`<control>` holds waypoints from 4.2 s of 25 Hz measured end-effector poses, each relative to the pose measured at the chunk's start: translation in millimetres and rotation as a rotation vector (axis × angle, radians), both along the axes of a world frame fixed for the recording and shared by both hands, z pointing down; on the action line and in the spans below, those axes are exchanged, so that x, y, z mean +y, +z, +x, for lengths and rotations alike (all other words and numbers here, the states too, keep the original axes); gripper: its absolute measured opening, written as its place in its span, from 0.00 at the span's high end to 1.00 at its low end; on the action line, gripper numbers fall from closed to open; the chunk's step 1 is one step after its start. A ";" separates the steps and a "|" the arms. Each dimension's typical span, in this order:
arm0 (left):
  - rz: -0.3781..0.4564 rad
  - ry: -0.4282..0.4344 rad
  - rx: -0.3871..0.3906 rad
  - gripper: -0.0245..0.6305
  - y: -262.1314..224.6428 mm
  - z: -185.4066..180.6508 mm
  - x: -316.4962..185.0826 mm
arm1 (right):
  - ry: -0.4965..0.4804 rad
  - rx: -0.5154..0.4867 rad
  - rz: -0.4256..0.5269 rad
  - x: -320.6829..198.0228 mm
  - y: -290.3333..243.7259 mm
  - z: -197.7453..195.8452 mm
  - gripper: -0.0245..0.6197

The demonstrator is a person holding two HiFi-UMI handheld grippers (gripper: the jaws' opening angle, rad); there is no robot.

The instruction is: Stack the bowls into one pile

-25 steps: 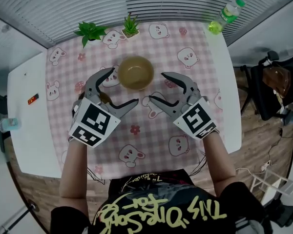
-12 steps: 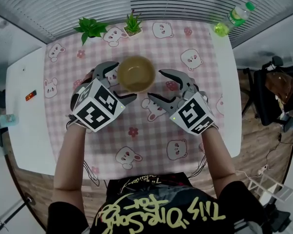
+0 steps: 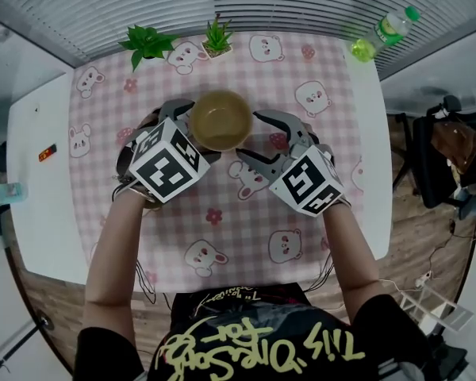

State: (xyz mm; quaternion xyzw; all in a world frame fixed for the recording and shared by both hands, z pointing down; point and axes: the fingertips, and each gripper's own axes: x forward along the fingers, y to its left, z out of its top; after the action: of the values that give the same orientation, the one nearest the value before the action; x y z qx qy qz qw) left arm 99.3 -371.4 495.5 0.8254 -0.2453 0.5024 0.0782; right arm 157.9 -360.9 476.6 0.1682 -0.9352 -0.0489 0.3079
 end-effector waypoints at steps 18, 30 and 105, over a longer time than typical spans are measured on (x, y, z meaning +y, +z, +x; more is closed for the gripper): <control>0.078 0.004 0.084 0.28 -29.7 9.4 -3.6 | 0.059 -0.102 0.038 -3.6 -27.5 -0.5 0.51; 0.156 0.020 0.100 0.28 -79.8 7.2 19.6 | 0.076 -0.112 0.105 21.7 -75.7 -2.8 0.51; 0.092 -0.049 0.213 0.28 -65.5 -124.5 121.3 | 0.078 -0.074 -0.010 120.9 -60.3 -137.8 0.51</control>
State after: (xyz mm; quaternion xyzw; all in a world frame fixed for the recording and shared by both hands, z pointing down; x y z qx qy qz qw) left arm -25.3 -250.1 430.0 0.8706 -0.2787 0.3978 0.0782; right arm 20.1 -240.0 416.2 0.2046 -0.9389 -0.0261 0.2757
